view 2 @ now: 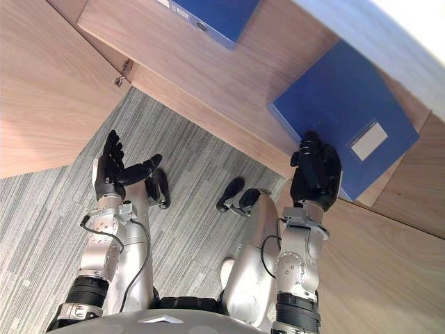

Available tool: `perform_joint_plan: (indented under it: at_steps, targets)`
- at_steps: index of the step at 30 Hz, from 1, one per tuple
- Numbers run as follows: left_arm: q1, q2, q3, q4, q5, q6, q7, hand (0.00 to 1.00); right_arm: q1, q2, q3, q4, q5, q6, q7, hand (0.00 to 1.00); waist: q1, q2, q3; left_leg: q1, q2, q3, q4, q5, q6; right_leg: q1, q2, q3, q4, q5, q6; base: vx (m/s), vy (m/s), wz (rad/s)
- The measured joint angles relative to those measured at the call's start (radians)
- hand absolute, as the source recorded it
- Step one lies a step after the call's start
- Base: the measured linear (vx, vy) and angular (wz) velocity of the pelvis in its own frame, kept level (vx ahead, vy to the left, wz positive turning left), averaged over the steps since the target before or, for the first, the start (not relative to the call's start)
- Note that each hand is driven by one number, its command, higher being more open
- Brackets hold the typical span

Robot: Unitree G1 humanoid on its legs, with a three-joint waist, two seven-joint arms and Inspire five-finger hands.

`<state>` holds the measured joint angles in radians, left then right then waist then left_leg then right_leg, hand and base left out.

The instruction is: Walk over to the cabinet, pick up the folder, carry it to the office cabinet, place the folder inside the office cabinet, then close the office cabinet door

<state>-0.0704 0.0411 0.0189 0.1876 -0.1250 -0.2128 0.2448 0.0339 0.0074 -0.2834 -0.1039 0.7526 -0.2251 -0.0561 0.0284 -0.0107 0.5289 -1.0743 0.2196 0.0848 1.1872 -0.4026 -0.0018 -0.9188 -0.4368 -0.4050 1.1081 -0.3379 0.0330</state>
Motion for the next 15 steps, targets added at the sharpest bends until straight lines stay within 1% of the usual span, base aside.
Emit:
perform_joint_plan:
  at_steps: [7, 13, 15]
  targets:
    - [0.0, -0.002, 0.0, -0.037, -0.025, 0.0, 0.006, 1.0, -0.011, 0.001, -0.117, 0.0, 0.001, -0.008, -0.045, 0.0, 0.0, 0.0, 0.0, -0.009, 0.001, -0.005, 0.004, -0.003, -0.005, -0.005, 0.002, -0.003, 0.001, -0.001, -0.001, 0.0, -0.001, 0.0]
    - [0.001, -0.002, 0.0, -0.065, -0.025, 0.0, 0.006, 1.0, -0.017, 0.0, -0.166, 0.003, 0.006, -0.022, -0.072, 0.0, 0.003, 0.0, 0.0, -0.033, 0.001, -0.012, 0.016, -0.008, -0.009, -0.021, 0.001, -0.005, 0.009, -0.001, -0.001, 0.0, 0.0, 0.0]
    - [0.001, -0.002, -0.001, -0.074, -0.026, 0.0, 0.006, 1.0, -0.03, 0.0, -0.182, 0.011, 0.006, -0.024, -0.081, 0.0, 0.009, 0.0, 0.0, -0.036, 0.001, -0.013, 0.017, -0.007, -0.009, -0.024, 0.001, -0.005, 0.011, -0.001, -0.002, 0.0, 0.0, 0.0]
